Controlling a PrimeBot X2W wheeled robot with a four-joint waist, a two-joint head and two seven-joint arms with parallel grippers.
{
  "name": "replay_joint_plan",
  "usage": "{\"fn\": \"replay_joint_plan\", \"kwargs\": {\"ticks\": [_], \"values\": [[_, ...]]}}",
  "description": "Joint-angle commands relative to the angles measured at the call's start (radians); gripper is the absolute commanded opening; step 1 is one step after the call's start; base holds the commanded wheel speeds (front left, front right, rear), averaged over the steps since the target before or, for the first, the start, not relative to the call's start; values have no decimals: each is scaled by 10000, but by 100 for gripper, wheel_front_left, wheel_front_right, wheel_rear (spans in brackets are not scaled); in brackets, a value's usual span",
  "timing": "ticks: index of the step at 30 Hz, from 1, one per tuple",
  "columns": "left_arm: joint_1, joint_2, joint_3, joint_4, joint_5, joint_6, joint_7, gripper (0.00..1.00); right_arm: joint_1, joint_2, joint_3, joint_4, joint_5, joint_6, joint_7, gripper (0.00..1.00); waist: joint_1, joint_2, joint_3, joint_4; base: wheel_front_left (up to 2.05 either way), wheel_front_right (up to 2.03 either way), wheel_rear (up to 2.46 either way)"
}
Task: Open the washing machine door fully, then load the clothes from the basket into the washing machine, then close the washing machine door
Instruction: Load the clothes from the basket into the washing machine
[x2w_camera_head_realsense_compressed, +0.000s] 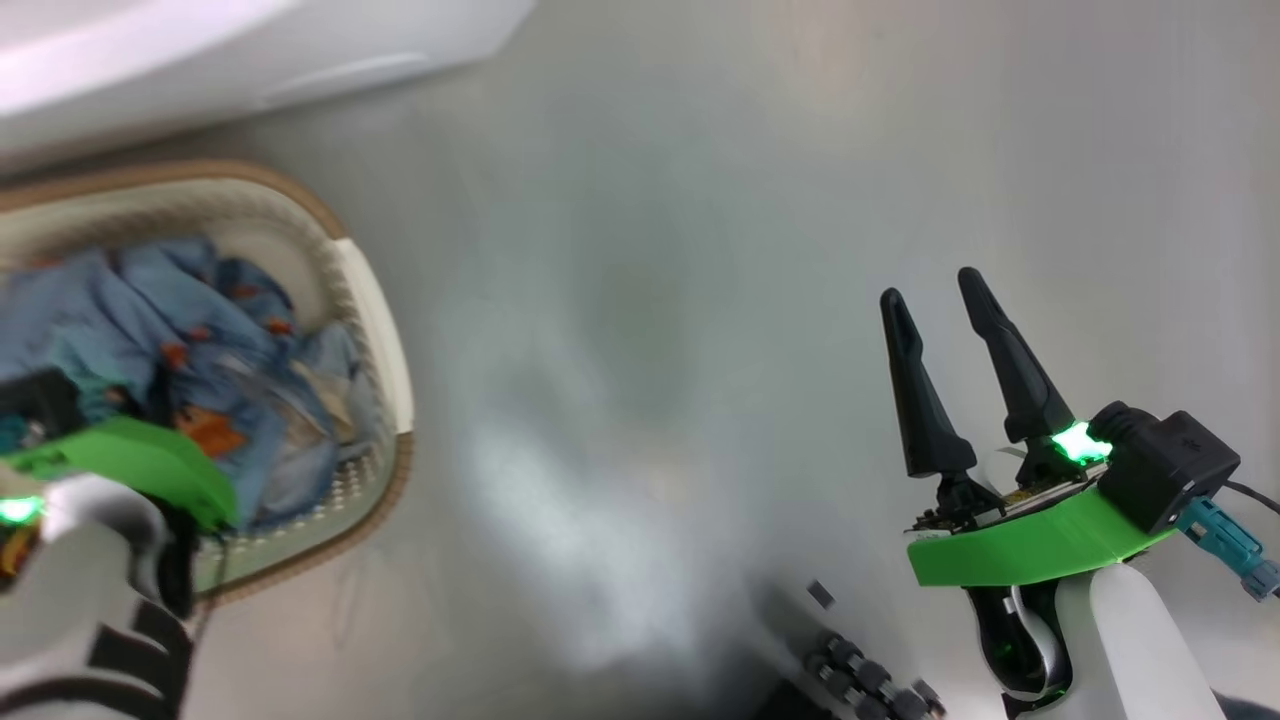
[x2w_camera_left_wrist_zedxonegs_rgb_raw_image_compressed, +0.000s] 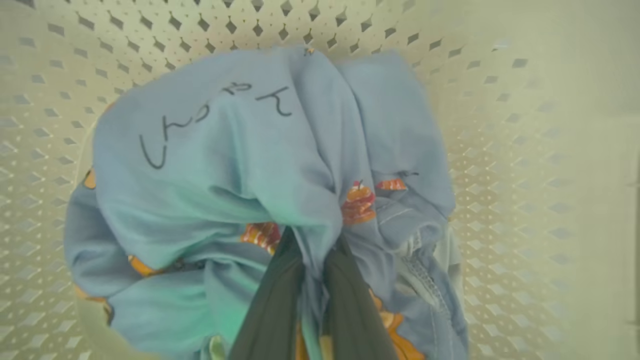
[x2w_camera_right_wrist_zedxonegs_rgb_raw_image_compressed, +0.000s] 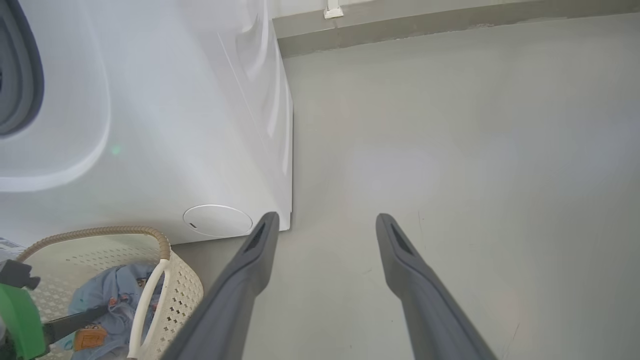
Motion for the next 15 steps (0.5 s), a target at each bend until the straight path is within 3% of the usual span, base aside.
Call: {"fn": "replay_joint_plan", "kwargs": {"ticks": [1,15], "values": [[864,82,308,-556,-177,-13,-127,0,351,-97,62,-68,-242,62,-48,100,0,0,-1454,1119,0,0,0],[4892,-1429,1676,-5087,282,238,-139,0,1607,-97,-436,373,-846,62,-48,100,0,0,-4474,2381,0,0,0]]}}
